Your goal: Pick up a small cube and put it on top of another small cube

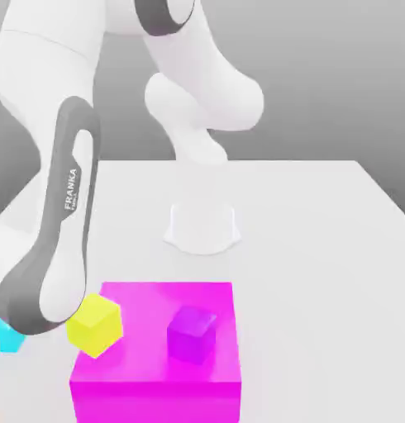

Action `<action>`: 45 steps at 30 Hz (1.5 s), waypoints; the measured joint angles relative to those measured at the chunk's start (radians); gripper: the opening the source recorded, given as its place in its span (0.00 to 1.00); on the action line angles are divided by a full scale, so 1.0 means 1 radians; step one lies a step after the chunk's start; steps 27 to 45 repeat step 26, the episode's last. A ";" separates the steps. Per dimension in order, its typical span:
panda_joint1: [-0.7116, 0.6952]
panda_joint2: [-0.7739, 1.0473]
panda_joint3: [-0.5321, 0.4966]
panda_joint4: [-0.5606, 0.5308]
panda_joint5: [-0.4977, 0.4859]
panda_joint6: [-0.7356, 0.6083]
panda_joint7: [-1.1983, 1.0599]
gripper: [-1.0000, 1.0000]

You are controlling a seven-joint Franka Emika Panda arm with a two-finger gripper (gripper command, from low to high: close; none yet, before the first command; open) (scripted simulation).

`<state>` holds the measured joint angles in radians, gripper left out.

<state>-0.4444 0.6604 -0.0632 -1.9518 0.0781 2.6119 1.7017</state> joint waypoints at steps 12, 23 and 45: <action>-0.015 -0.363 -0.133 -0.311 0.033 -0.058 0.251 0.00; -0.074 -0.386 -0.180 -0.525 0.090 0.129 0.431 1.00; -0.074 -0.386 -0.180 -0.525 0.090 0.129 0.431 1.00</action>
